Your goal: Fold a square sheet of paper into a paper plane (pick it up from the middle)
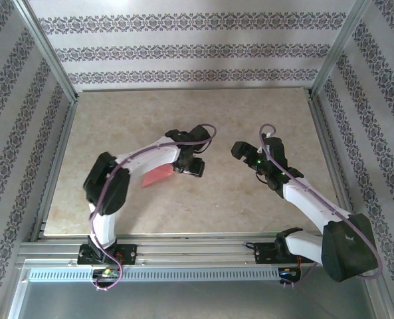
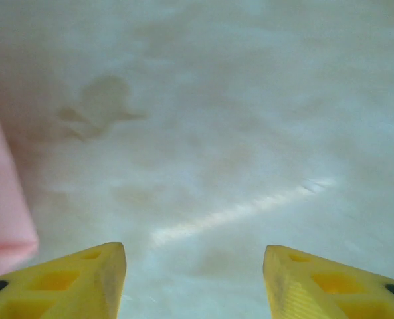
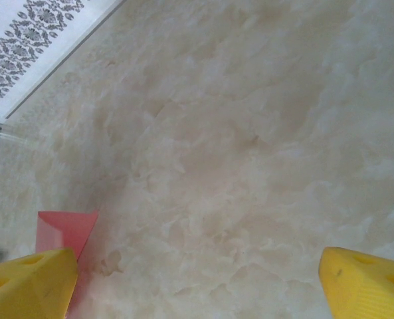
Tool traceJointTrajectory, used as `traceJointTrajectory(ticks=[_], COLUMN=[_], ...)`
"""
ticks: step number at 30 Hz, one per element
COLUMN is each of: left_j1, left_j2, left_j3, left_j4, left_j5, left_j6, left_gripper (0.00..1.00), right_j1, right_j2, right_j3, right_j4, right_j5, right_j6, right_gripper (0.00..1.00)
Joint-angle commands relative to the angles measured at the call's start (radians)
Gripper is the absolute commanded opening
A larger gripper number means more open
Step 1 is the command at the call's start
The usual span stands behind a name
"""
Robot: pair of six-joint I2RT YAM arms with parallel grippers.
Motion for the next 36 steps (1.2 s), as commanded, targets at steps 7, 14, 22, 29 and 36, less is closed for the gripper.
traceJointTrajectory(ticks=[7,14,22,29,36], left_j1=[0.174,0.377,0.453,0.471,0.517], left_j2=[-0.410,-0.447,-0.344,-0.266,-0.257], left_j3=[-0.411,-0.596,-0.588,-0.561,-0.579], left_j4=[0.244,0.316,0.378,0.377,0.393], left_j5=[0.063,0.037,0.015,-0.036,0.010], left_j6=[0.086,0.095,0.072,0.070,0.026], left_gripper=[0.65,0.60,0.58,0.51,0.41], right_j1=[0.104,0.209,0.298,0.334,0.375], right_j2=[0.158,0.286,0.373,0.416,0.489], right_j3=[0.092,0.172,0.212,0.229,0.276], right_j4=[0.046,0.092,0.158,0.192,0.183], right_j5=[-0.101,-0.113,-0.144,-0.163,-0.203], right_j6=[-0.003,0.037,0.102,0.131,0.175], right_gripper=[0.94,0.93,0.93,0.93,0.92])
